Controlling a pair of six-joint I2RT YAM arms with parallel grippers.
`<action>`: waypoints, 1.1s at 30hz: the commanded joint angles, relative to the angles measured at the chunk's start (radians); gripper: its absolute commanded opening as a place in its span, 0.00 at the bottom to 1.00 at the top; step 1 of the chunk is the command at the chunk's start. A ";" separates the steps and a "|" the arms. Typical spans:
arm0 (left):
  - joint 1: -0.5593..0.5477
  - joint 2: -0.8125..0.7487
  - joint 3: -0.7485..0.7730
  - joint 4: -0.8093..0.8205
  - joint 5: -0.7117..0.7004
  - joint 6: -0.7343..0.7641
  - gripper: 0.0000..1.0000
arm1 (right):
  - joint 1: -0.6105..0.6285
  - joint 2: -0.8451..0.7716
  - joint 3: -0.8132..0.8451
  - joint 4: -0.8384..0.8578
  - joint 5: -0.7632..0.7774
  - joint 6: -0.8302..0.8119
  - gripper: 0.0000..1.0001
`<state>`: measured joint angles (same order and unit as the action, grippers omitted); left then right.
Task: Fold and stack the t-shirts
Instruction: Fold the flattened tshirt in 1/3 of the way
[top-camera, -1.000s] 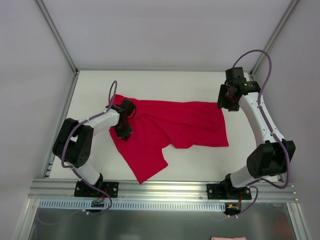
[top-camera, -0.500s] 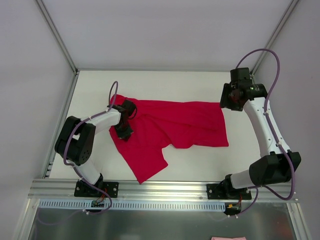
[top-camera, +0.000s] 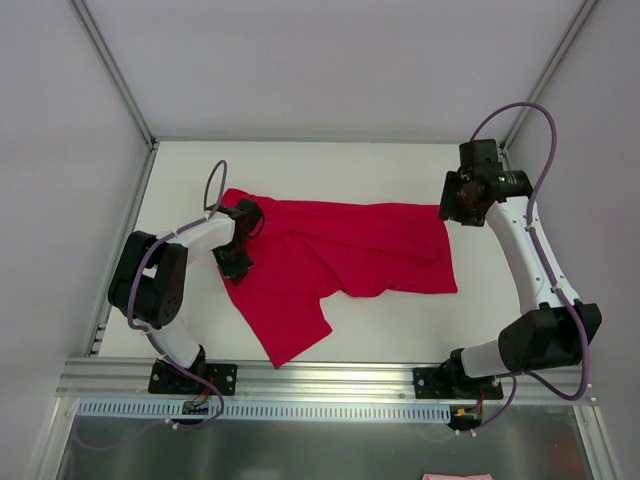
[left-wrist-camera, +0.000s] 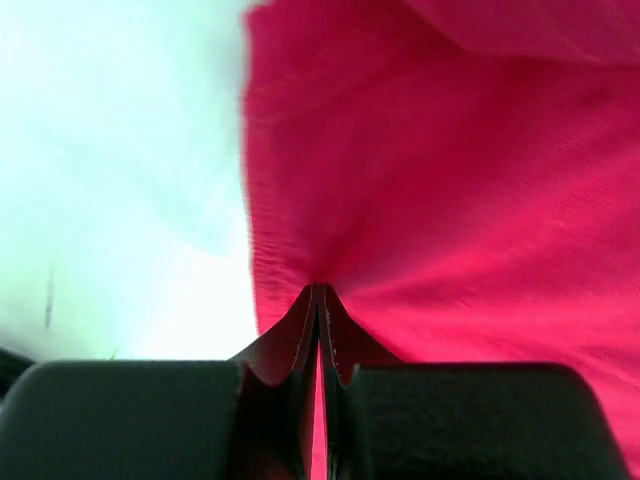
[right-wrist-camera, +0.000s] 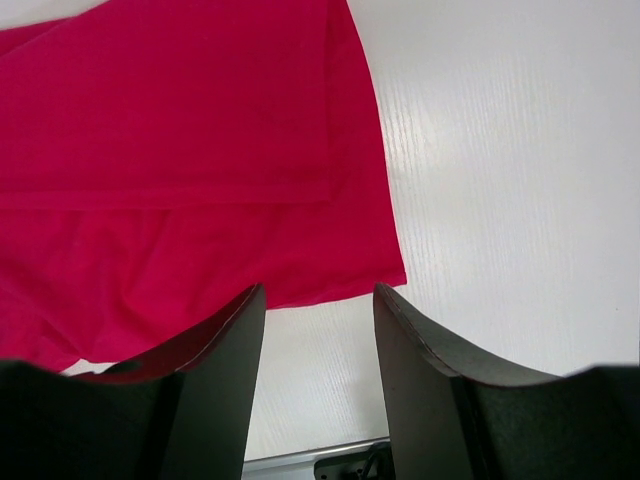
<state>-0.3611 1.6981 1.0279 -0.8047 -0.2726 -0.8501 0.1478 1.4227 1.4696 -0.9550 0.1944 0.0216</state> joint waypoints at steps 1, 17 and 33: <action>0.039 -0.023 0.024 -0.080 -0.065 0.013 0.00 | -0.007 -0.047 -0.032 0.001 -0.022 0.005 0.51; 0.071 -0.230 0.003 0.091 0.039 0.054 0.00 | -0.005 -0.067 -0.075 0.016 -0.032 -0.003 0.52; -0.078 -0.212 -0.167 0.315 0.335 0.051 0.00 | -0.007 -0.057 -0.094 0.038 -0.076 0.009 0.52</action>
<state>-0.4187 1.4929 0.8803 -0.5072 0.0048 -0.7971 0.1474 1.3888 1.3720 -0.9325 0.1390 0.0223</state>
